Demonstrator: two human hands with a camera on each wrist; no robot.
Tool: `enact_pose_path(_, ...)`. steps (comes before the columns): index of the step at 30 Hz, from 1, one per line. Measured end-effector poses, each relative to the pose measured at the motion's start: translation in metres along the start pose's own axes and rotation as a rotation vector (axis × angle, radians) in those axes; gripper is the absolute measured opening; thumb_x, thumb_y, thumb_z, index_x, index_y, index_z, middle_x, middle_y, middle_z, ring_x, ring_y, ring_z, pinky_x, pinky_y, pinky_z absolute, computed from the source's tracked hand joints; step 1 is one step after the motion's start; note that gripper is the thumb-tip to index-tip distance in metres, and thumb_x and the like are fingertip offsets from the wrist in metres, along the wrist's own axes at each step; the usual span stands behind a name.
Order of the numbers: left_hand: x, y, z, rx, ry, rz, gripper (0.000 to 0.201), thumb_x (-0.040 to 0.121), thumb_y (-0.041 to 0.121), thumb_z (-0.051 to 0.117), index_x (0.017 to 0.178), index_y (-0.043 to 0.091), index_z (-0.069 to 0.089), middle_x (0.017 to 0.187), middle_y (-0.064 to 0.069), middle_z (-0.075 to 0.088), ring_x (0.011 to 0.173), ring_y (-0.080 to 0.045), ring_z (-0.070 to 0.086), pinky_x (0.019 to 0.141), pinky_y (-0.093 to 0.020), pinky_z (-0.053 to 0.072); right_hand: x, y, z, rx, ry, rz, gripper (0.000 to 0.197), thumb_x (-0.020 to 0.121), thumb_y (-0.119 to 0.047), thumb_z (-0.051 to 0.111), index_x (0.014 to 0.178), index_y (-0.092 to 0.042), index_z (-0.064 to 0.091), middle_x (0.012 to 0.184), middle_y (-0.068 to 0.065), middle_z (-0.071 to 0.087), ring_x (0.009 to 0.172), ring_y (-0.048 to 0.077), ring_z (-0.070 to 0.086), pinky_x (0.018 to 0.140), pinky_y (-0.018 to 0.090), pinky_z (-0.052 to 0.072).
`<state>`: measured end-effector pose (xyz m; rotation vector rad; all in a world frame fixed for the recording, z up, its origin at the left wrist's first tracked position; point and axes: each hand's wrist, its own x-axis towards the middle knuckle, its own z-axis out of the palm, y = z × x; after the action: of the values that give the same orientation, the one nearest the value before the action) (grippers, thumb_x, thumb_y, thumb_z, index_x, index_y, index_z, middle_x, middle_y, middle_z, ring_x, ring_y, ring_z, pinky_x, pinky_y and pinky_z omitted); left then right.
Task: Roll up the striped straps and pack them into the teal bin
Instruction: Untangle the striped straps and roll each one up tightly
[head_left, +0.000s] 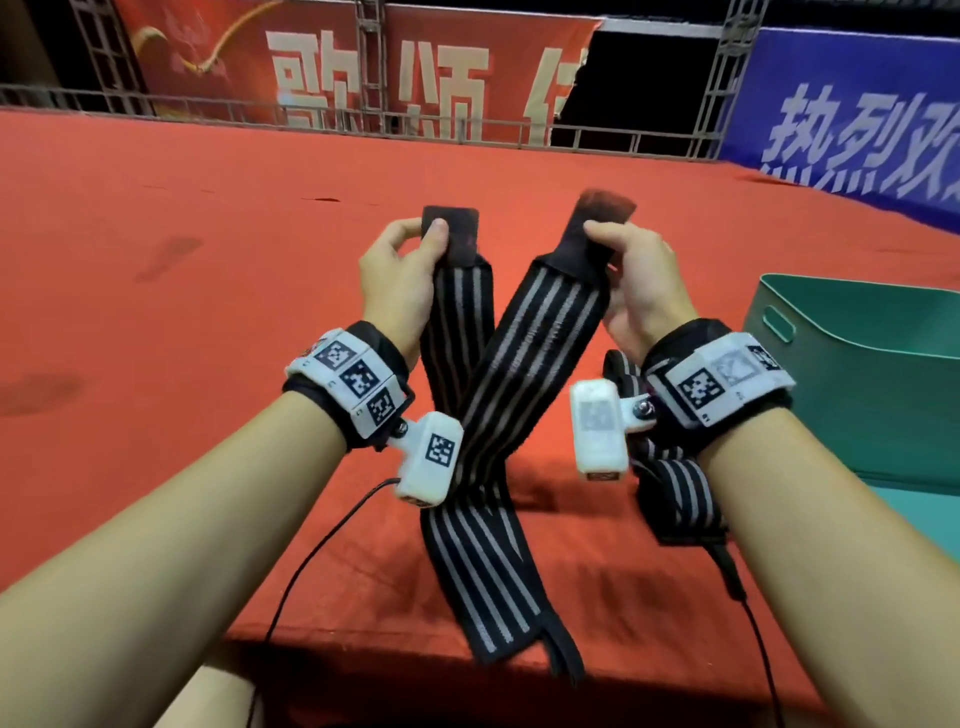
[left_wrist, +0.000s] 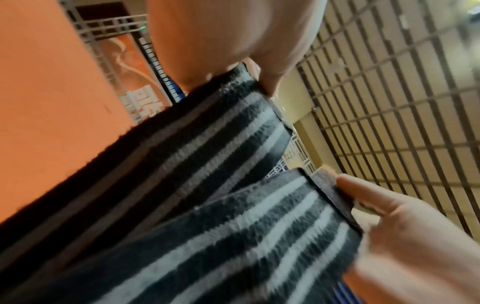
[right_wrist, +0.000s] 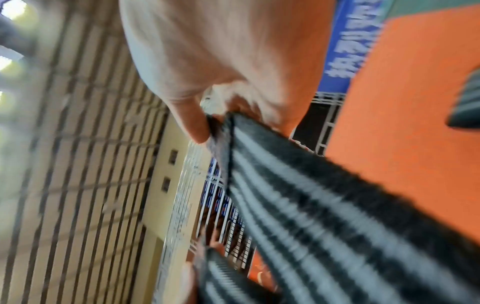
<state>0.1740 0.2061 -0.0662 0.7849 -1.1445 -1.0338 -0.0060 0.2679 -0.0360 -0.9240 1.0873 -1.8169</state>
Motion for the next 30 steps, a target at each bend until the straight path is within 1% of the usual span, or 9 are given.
enact_pose_path(4, 0.001, -0.011, 0.000, 0.150, -0.015, 0.113, 0.005, 0.097, 0.019, 0.066, 0.093, 0.018, 0.064, 0.074, -0.009, 0.071, 0.064, -0.019, 0.067, 0.061, -0.033, 0.055, -0.019, -0.006, 0.003, 0.309, -0.238, 0.186, 0.026, 0.106, -0.015, 0.031, 0.112, 0.002, 0.051, 0.117, 0.021, 0.070, 0.116, 0.042, 0.067, 0.107, 0.053, 0.047)
enact_pose_path(6, 0.006, -0.009, -0.002, 0.176, 0.039, 0.112, 0.005, 0.095, 0.024, 0.067, 0.092, 0.021, 0.064, 0.078, -0.008, 0.072, 0.070, -0.023, 0.068, 0.069, -0.041, 0.059, -0.018, -0.007, 0.003, 0.313, -0.218, 0.168, 0.027, 0.106, -0.018, 0.034, 0.100, -0.002, 0.055, 0.097, 0.014, 0.073, 0.095, 0.034, 0.071, 0.101, 0.050, 0.049)
enact_pose_path(9, 0.025, 0.006, -0.008, 0.174, 0.095, 0.118, 0.006, 0.094, 0.025, 0.067, 0.094, 0.019, 0.068, 0.086, 0.003, 0.072, 0.079, -0.013, 0.070, 0.079, -0.036, 0.061, -0.003, -0.028, 0.002, 0.165, -0.096, 0.070, 0.018, 0.104, -0.024, 0.048, 0.089, -0.016, 0.053, 0.071, -0.002, 0.054, 0.060, 0.015, 0.052, 0.081, 0.043, 0.057)
enact_pose_path(11, 0.040, 0.021, -0.010, 0.148, 0.101, 0.129, 0.008, 0.094, 0.024, 0.067, 0.096, 0.016, 0.069, 0.091, 0.002, 0.073, 0.083, -0.012, 0.071, 0.082, -0.034, 0.061, 0.007, -0.054, 0.002, 0.003, -0.039, -0.056, 0.012, 0.100, -0.030, 0.055, 0.094, -0.020, 0.056, 0.068, -0.007, 0.048, 0.056, 0.009, 0.042, 0.063, 0.029, 0.047)
enact_pose_path(14, 0.055, 0.041, -0.009, 0.046, 0.061, 0.093, 0.005, 0.094, 0.022, 0.068, 0.094, 0.017, 0.069, 0.103, -0.008, 0.076, 0.094, -0.021, 0.074, 0.087, -0.042, 0.062, 0.016, -0.088, 0.007, -0.110, -0.074, -0.149, 0.025, 0.087, -0.037, 0.052, 0.096, -0.019, 0.067, 0.087, -0.002, 0.055, 0.069, 0.011, 0.043, 0.067, 0.031, 0.035)
enact_pose_path(17, 0.056, 0.047, -0.001, -0.023, -0.018, 0.032, 0.007, 0.097, 0.017, 0.068, 0.101, 0.012, 0.069, 0.101, -0.008, 0.076, 0.092, -0.020, 0.075, 0.082, -0.037, 0.063, 0.014, -0.087, 0.022, -0.128, -0.239, -0.109, 0.062, 0.061, -0.021, 0.052, 0.117, -0.002, 0.072, 0.109, 0.008, 0.063, 0.080, 0.013, 0.048, 0.068, 0.029, 0.042)
enact_pose_path(21, 0.038, 0.035, 0.011, -0.022, -0.136, -0.025, 0.007, 0.097, 0.015, 0.067, 0.100, 0.010, 0.071, 0.101, -0.011, 0.076, 0.093, -0.023, 0.074, 0.085, -0.041, 0.062, 0.011, -0.056, 0.038, -0.204, -0.321, -0.082, 0.059, 0.067, 0.023, 0.041, 0.110, -0.003, 0.072, 0.094, 0.010, 0.069, 0.078, 0.020, 0.063, 0.072, 0.031, 0.053)
enact_pose_path(25, 0.016, 0.021, 0.015, -0.079, -0.199, -0.108, 0.005, 0.098, 0.012, 0.065, 0.100, 0.008, 0.068, 0.087, -0.007, 0.075, 0.073, -0.016, 0.072, 0.058, -0.024, 0.055, 0.010, -0.036, 0.030, -0.307, -0.390, -0.061, 0.053, 0.078, 0.024, 0.060, 0.116, -0.012, 0.069, 0.101, 0.008, 0.074, 0.093, 0.021, 0.072, 0.075, 0.034, 0.058)
enact_pose_path(30, 0.007, 0.009, 0.014, -0.157, -0.216, -0.152, 0.007, 0.098, 0.010, 0.064, 0.103, 0.006, 0.067, 0.093, -0.011, 0.074, 0.080, -0.020, 0.070, 0.068, -0.028, 0.057, 0.008, -0.018, 0.022, -0.310, -0.339, -0.054, 0.050, 0.082, 0.018, 0.068, 0.125, -0.006, 0.061, 0.105, 0.009, 0.074, 0.097, 0.021, 0.074, 0.087, 0.040, 0.061)
